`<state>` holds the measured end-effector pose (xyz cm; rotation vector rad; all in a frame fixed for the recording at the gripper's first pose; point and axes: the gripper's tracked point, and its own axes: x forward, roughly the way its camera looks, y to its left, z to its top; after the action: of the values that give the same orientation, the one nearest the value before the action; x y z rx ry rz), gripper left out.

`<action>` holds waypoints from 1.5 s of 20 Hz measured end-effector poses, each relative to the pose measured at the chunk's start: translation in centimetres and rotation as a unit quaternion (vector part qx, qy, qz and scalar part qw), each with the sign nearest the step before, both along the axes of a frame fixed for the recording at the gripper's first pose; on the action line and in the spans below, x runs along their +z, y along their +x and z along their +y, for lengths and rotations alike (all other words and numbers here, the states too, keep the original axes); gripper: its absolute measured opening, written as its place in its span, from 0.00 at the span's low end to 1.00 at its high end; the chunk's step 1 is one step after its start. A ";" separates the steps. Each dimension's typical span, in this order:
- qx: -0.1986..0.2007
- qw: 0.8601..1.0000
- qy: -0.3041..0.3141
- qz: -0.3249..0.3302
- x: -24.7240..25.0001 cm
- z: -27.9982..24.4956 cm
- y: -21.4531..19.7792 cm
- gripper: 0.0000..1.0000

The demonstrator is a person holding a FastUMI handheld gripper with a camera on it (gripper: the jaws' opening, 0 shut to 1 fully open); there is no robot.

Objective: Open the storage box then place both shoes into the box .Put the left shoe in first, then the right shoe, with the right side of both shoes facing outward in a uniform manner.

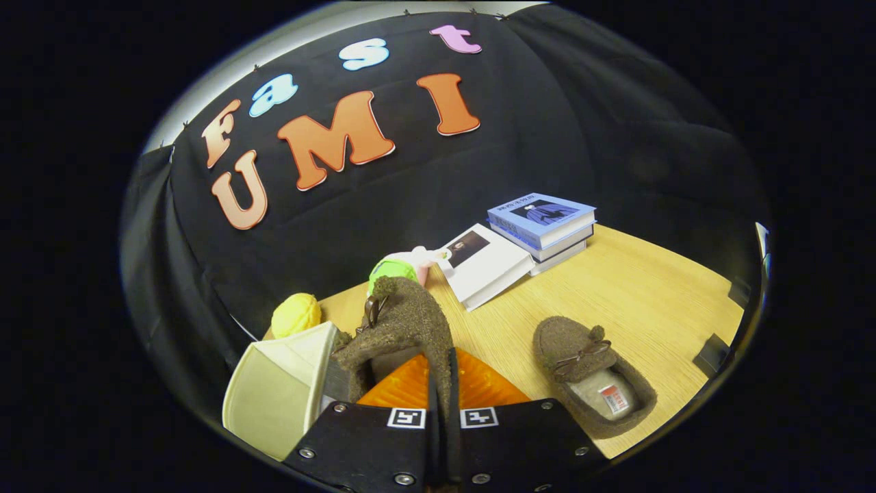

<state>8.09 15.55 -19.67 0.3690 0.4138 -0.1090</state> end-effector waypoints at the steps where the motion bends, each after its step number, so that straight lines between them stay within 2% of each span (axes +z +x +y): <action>1: 0.000 1.000 0.003 -0.007 0.9 0.5 0.2 0.04; 12: 0.053 0.997 0.027 -0.045 6.0 9.8 0.0 0.04; 15: 0.082 0.996 0.025 -0.033 5.1 11.9 -0.3 0.04; 18: 0.071 0.997 0.016 -0.038 5.3 12.2 -0.1 0.04; 21: 0.086 0.994 0.059 -0.021 4.0 15.1 -0.7 0.04; 24: 0.101 0.992 0.072 0.011 1.5 18.1 -1.4 0.04; 26: 0.128 0.988 0.082 0.031 0.3 21.1 -2.2 0.05; 27: 0.151 0.985 0.072 0.039 -0.3 22.5 -2.6 0.08; 29: 0.164 0.985 0.026 0.045 -1.1 23.0 -3.3 0.39; 30: 0.165 0.986 0.008 0.037 -0.9 22.6 -3.4 0.50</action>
<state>4.72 38.14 -20.61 0.3092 0.5446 0.2042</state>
